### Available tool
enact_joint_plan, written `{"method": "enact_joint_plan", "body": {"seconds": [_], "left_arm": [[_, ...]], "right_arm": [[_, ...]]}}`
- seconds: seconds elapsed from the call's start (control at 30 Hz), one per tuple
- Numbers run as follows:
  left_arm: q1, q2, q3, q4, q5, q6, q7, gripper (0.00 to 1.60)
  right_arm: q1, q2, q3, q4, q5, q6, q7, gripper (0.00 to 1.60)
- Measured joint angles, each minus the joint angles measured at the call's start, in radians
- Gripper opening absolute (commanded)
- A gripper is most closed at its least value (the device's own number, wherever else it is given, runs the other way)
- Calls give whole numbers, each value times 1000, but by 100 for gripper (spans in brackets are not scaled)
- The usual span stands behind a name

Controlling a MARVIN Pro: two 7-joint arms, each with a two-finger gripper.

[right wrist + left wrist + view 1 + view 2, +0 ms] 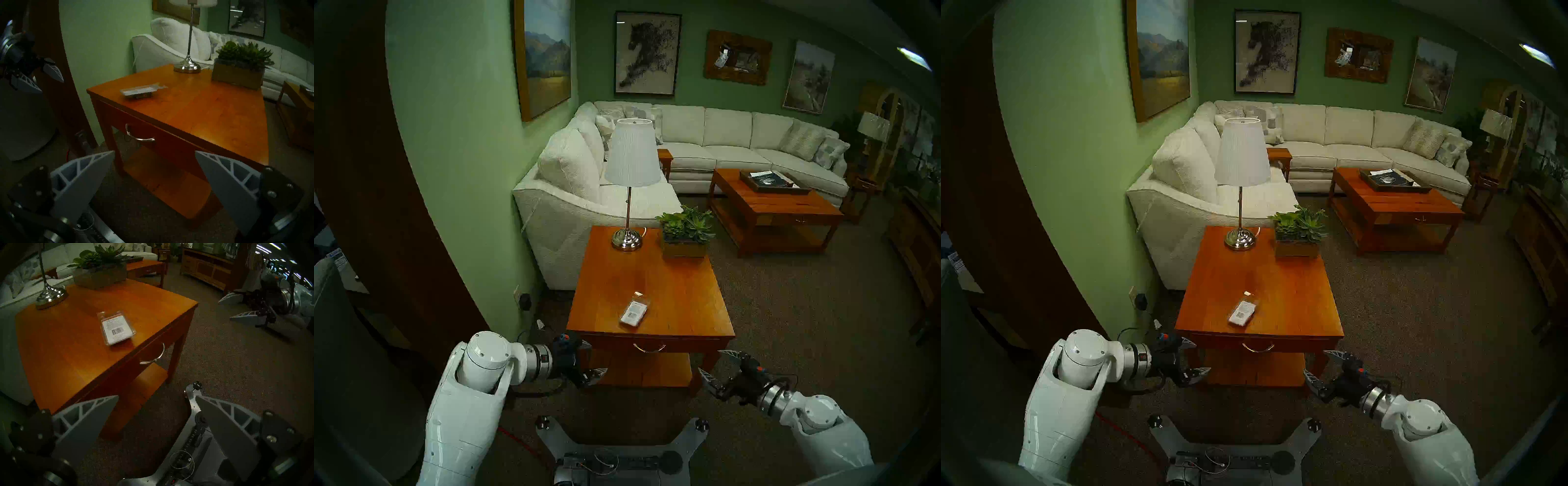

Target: Open the drawer, take out the contents and close the drawer

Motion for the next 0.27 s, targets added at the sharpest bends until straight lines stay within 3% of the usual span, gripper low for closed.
{"method": "enact_joint_plan", "body": {"seconds": [0.27], "left_arm": [[0,-1,-1,-1,1,0,-1,160]], "right_arm": [[-94,-19,60,-84,27,-104,-10,160]]}}
